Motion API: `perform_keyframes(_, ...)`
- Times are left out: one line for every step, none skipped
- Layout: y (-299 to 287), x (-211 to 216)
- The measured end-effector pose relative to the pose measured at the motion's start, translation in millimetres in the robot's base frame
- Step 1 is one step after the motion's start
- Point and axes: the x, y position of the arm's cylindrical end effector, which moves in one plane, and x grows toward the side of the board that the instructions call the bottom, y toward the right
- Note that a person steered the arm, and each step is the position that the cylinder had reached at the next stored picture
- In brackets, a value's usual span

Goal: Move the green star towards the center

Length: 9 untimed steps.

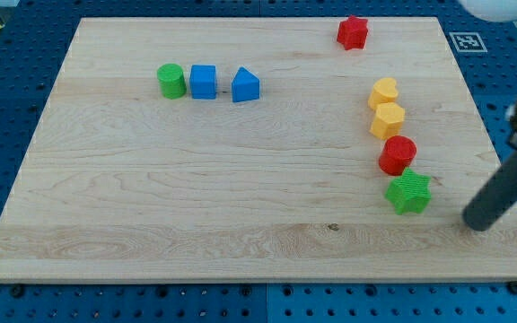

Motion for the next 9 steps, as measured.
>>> perform_keyframes(-36,-7)
perform_keyframes(-45,-18)
perform_keyframes(-49,-20)
perform_keyframes(-77,-23)
perform_keyframes(-98,-31)
perform_keyframes(-98,-48)
perform_keyframes(-109,-67)
perform_keyframes(-127,-90)
perform_keyframes(-135,-118)
